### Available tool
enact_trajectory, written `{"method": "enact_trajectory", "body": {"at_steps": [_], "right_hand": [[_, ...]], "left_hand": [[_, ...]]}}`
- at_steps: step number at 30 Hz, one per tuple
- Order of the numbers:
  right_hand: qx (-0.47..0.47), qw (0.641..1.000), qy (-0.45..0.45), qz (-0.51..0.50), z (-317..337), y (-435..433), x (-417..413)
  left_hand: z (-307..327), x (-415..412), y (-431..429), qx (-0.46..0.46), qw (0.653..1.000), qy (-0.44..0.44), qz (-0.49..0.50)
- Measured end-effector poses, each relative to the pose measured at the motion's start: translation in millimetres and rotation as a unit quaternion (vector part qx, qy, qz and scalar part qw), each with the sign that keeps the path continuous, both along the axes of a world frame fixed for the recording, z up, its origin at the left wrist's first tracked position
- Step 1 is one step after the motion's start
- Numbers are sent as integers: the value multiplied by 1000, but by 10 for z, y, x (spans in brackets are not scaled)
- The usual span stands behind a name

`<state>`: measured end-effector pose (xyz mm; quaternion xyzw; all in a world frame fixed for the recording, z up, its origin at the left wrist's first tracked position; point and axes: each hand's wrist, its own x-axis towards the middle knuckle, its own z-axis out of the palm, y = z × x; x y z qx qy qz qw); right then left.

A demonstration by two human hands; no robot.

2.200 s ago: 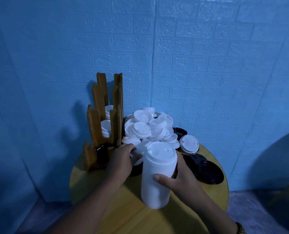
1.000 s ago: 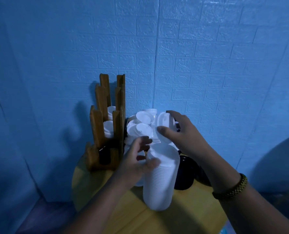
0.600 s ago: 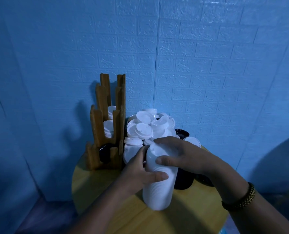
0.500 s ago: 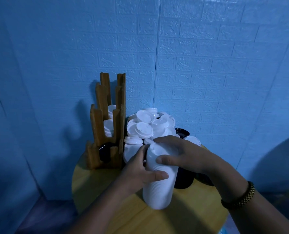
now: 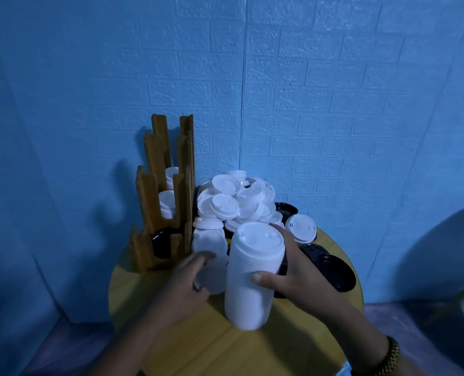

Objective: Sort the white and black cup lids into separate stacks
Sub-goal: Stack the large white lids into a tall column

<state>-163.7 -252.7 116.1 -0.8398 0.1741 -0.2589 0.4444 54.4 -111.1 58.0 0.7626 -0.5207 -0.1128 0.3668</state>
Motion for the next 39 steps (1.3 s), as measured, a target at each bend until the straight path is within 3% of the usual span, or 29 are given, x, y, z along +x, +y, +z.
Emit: {"method": "enact_trajectory", "body": {"at_steps": [2,4,9,12,14,17,21,33,37,39], "right_hand": [[2,1000,-18,-15,-61,22,32],[4,1000,-24,-17,-64,17,54],[4,1000,-17,-13,-60,3,50],[3,1000,-14,-14,-59,3,55],[6,1000,-12,-9,-46,7,58],[11,1000,-20,-7,-26,0,66],[-18,994,-64,-86,165,-63,135],[-78,992,-39,-95,717,-148,546],[-79,987,-72,-122,803,-140,357],[-101,991,-19,-90,849,-139,222]], "left_hand": [[-93,7,-3,47,989,-134,-33],[-132,0,-21,78,975,-206,-39],[-80,-57,-8,48,966,-253,-30],[-12,-107,1,-29,984,-176,19],[60,-125,-17,-133,987,-45,73],[330,-159,-78,-263,939,189,113],[716,-263,-184,-306,865,397,37],[855,-447,-290,-251,910,325,-53],[557,-463,-208,-153,943,274,-112],[447,-544,-234,-123,948,269,-116]]}}
